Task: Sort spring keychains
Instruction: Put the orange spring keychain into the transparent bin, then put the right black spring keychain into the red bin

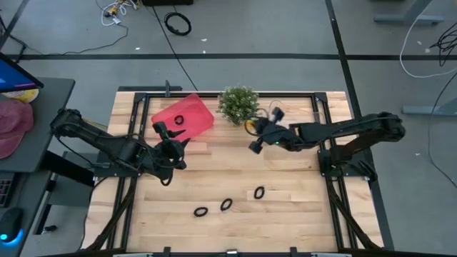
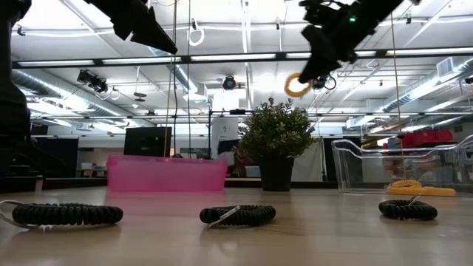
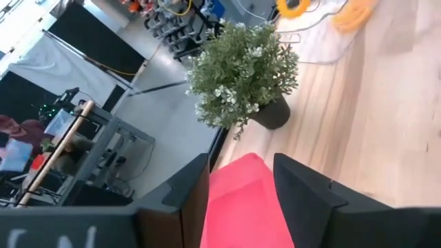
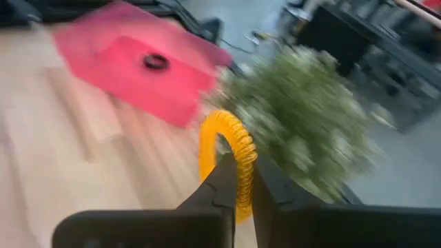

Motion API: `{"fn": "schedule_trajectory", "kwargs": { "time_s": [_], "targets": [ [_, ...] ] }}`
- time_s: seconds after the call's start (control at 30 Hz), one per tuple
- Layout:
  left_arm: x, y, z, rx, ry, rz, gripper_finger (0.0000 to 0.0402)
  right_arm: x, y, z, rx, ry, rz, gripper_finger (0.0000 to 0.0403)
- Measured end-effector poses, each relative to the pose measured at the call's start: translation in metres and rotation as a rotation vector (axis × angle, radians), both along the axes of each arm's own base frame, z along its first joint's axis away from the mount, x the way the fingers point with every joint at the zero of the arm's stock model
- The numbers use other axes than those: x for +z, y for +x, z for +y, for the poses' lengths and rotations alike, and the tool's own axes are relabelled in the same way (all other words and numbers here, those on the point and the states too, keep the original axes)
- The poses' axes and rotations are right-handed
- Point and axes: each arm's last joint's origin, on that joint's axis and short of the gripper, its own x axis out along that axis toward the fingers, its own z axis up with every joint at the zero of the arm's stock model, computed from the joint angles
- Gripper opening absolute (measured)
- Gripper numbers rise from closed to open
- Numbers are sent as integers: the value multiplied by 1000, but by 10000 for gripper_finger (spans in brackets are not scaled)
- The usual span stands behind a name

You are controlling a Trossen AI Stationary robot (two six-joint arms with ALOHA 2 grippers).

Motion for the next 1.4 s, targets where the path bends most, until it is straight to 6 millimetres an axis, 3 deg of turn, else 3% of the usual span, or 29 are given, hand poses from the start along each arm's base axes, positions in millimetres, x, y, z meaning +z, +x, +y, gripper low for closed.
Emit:
{"fn": "schedule_trajectory", "kwargs": {
  "time_s": [0.33,0.6,0.77,1.13,1.4],
  "targets": [
    [0,-1,2,7,5,13,156,-21,-76,-12,-292,-9,-9,17],
    [0,-1,2,8,4,11,156,-32,-110,-18,-350,33,-82,36],
    [0,-1,2,8,4,11,156,-36,-113,-19,-318,87,-70,69],
    [0,-1,2,8,4,11,156,-36,-113,-22,-302,103,-59,194],
    [0,-1,2,8,4,11,156,-30,-99,-14,49,239,-65,224]
  ]
}}
